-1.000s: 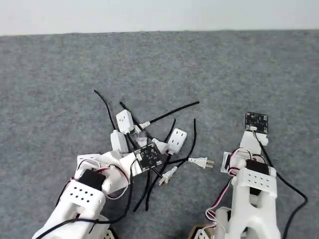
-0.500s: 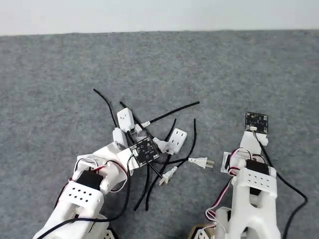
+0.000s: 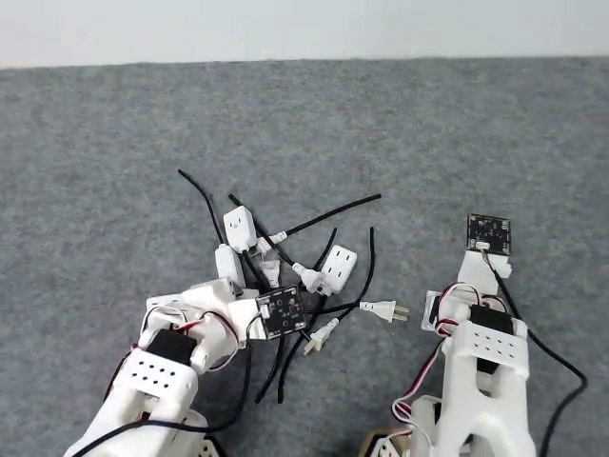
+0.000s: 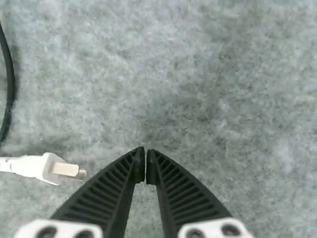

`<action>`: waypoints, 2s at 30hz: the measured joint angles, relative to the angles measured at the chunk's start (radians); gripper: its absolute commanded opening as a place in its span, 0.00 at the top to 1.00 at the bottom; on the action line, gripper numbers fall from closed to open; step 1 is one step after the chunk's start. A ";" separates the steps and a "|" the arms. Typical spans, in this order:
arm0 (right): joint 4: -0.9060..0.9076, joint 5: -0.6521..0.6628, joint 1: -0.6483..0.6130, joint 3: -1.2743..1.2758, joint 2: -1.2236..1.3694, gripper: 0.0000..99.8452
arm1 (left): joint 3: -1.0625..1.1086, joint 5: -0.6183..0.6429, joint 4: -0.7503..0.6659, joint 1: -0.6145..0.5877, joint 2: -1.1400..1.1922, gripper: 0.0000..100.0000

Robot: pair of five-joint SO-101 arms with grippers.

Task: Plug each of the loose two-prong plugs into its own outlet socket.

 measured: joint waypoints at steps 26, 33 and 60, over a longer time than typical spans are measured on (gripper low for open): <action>0.000 0.051 0.002 0.000 0.011 0.99 | 0.000 -0.196 0.071 -0.009 -0.008 0.84; 0.000 0.057 0.000 0.000 0.011 0.99 | -0.002 -0.028 0.054 -0.014 -0.005 0.84; 0.000 0.069 0.000 0.000 0.011 0.99 | 0.052 0.106 -0.235 -0.160 0.005 0.80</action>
